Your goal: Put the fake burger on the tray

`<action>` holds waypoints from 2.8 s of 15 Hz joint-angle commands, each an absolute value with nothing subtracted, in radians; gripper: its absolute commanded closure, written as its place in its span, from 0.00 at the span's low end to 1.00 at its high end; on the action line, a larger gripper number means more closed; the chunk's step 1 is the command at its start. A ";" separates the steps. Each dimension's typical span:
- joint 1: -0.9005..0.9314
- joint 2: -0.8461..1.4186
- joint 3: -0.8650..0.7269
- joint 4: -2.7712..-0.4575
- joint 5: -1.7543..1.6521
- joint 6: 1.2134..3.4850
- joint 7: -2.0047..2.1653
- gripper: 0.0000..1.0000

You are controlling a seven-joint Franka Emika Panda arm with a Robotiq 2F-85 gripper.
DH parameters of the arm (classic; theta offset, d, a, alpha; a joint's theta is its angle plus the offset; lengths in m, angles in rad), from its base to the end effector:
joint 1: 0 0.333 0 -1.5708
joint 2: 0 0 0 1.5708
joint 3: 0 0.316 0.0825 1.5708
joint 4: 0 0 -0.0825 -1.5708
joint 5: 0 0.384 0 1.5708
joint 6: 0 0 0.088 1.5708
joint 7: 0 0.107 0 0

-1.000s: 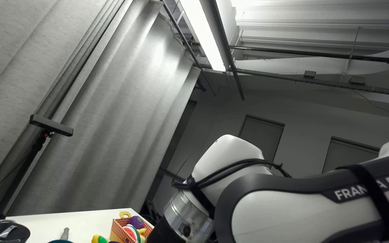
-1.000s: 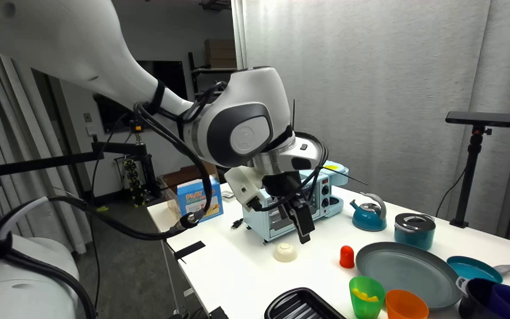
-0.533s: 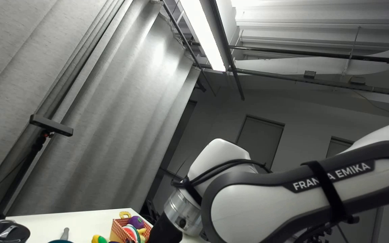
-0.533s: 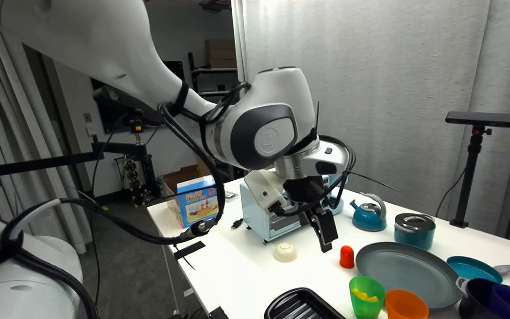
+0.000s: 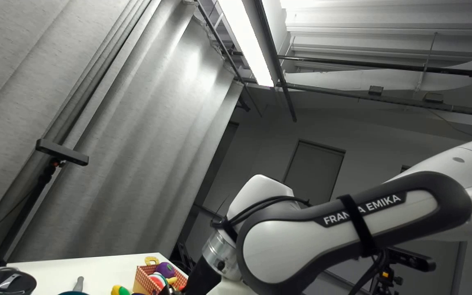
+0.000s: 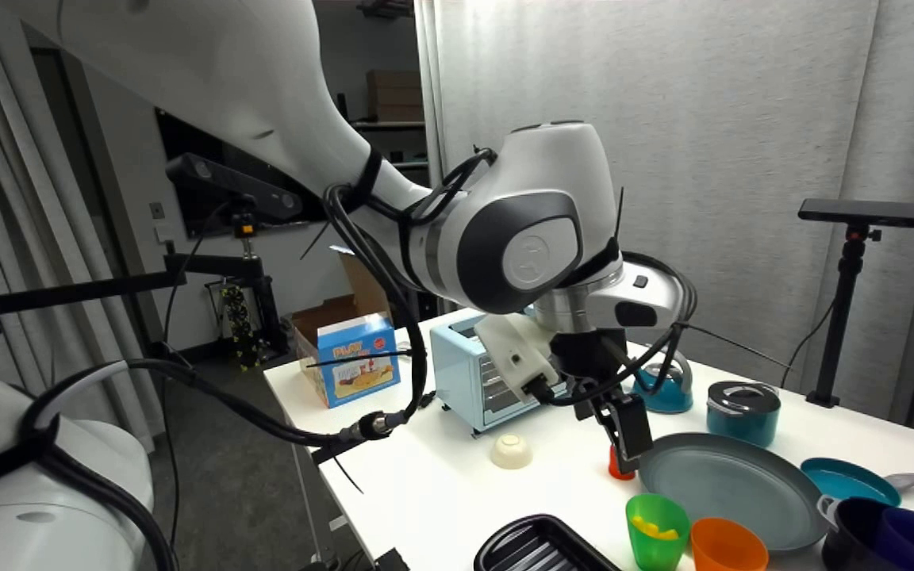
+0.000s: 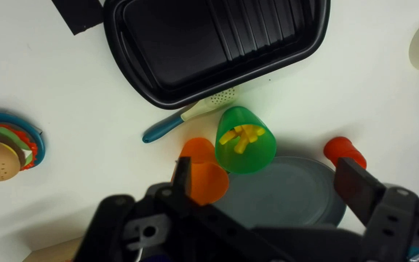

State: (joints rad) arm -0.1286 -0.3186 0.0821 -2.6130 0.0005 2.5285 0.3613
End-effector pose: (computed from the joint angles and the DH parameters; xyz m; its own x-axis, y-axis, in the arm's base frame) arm 0.4317 -0.0206 0.3824 0.8912 -0.3938 0.2250 -0.3912 -0.9185 -0.0580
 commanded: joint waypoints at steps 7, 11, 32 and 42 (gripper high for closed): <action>-0.171 -0.213 0.009 -2.525 -0.054 2.555 0.374 0.00; -0.187 -0.185 -0.028 -2.495 -0.061 2.556 0.369 0.00; -0.259 -0.052 -0.210 -2.358 -0.061 2.556 0.302 0.00; -0.285 0.006 -0.273 -2.289 -0.065 2.557 0.307 0.00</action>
